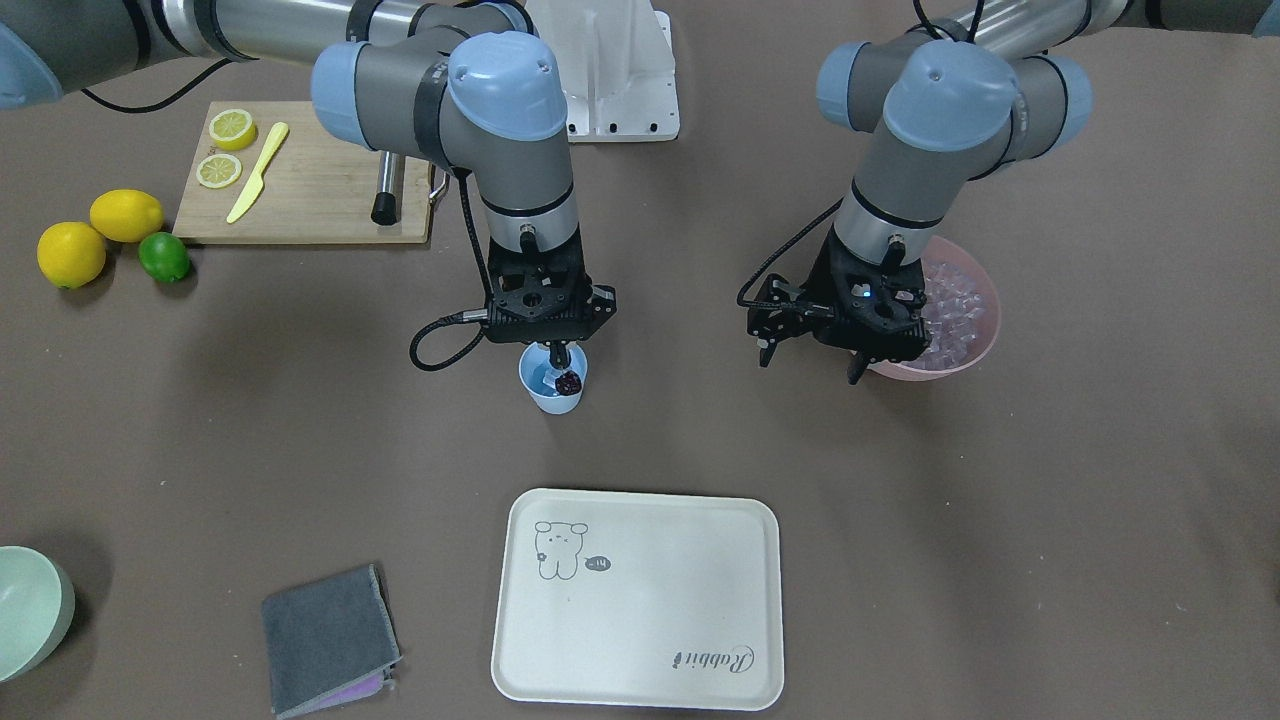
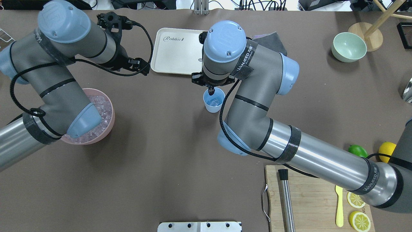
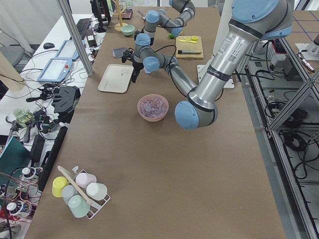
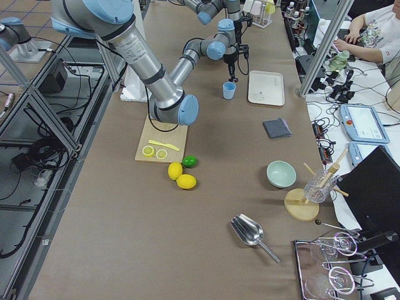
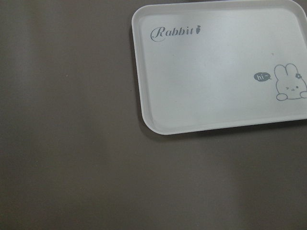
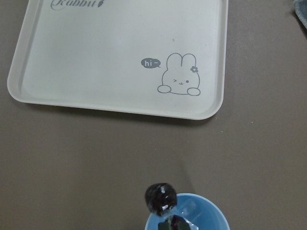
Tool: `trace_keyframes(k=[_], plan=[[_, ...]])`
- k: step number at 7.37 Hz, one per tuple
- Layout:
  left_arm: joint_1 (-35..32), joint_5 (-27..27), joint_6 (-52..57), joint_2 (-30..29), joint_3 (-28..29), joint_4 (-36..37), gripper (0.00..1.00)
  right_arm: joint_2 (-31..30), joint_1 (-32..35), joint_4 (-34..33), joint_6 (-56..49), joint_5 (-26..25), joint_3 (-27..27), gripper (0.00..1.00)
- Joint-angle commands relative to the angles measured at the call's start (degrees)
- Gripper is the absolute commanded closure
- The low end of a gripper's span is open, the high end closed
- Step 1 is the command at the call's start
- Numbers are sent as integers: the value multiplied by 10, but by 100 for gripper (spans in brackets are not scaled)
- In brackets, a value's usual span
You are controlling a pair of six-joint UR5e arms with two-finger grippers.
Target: Put ice and cherries in cup
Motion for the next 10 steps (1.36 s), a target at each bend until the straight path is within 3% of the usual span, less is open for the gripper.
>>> trace_keyframes(k=[1,2,4,5,6,8,9,10], plan=[[-1,0,0,0,-2,0,2,-1,0,2,-1,-2,1,16],[-1,0,-1,0,-2,0,2,-2,1,2,-1,0,6,4],[-8,-3,0,5,-12,2,2,-12,40,-8,-9,27,28,2],[-15,-7,6,32,-24,1,2,-41,97,-15,-28,84,37,2],[-25,-9,8,55,-42,2,2,-88,168,-16,-151,138,54,2],[-125,-143,82,98,-47,9,2,-204,346,-15,-407,287,67,2],[-194,-188,174,152,-57,9,2,-234,443,-19,-534,373,35,2],[-256,-222,255,192,-44,11,2,-266,506,-19,-668,395,-11,2]])
